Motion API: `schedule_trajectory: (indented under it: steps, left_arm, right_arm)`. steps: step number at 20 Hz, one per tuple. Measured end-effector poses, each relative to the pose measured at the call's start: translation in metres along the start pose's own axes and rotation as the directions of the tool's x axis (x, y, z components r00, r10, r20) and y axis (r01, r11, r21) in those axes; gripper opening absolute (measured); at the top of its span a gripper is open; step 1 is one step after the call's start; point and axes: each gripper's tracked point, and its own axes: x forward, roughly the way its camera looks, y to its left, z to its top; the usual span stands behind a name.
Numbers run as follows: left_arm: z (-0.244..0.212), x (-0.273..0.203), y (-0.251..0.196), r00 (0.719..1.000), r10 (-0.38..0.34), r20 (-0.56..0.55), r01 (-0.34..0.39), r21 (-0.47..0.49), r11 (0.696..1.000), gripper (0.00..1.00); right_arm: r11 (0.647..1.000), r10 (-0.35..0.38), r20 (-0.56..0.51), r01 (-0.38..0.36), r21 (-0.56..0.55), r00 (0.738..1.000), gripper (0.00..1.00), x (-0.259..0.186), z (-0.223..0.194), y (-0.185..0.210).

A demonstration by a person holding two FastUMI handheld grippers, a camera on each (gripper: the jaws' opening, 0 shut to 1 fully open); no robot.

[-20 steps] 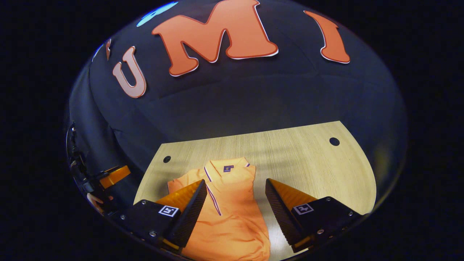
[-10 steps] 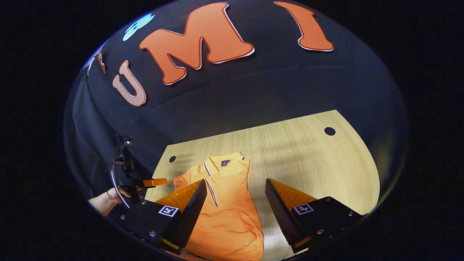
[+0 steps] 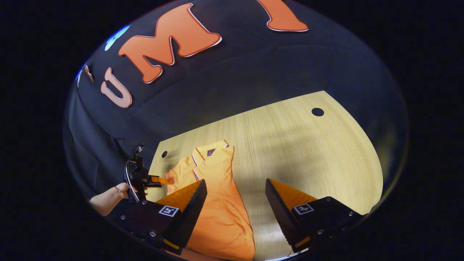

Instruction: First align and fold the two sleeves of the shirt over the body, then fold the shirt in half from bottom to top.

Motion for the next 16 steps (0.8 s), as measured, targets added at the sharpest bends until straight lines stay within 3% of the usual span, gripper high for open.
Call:
schedule_trajectory:
  steps: [5, 8, 11, 12, 13, 16]
  left_arm:
    - [-0.004, 0.006, 0.003, 0.998, 0.047, -0.042, -0.045, 0.033, 0.998, 0.98]
    - [-0.003, 0.005, -0.005, 0.998, 0.032, -0.058, -0.027, 0.082, 0.996, 0.75]
    - [-0.01, 0.006, -0.019, 0.996, 0.017, -0.088, -0.008, 0.104, 0.995, 0.39]
    - [-0.008, 0.005, -0.02, 0.996, 0.031, -0.082, -0.022, 0.105, 0.994, 0.19]
    - [-0.007, 0.002, -0.019, 0.997, 0.038, -0.073, -0.03, 0.11, 0.993, 0.13]
    - [0.005, -0.005, -0.019, 0.999, 0.043, -0.017, -0.041, 0.134, 0.99, 0.12]
  right_arm:
    - [1.0, 0.007, -0.02, -0.007, 0.024, 1.0, 0.98, 0.004, -0.003, -0.008]
    - [0.999, 0.014, -0.02, -0.014, 0.036, 1.0, 0.98, 0.005, -0.004, -0.009]
    - [0.999, 0.013, -0.021, -0.012, 0.036, 1.0, 0.99, 0.004, -0.004, -0.01]
    - [0.999, 0.013, -0.019, -0.013, 0.035, 1.0, 0.98, 0.003, -0.004, -0.009]
    - [0.999, 0.011, -0.016, -0.011, 0.035, 1.0, 0.98, 0.003, -0.003, -0.009]
    - [0.999, 0.008, -0.01, -0.007, 0.031, 1.0, 0.99, -0.003, -0.004, -0.013]
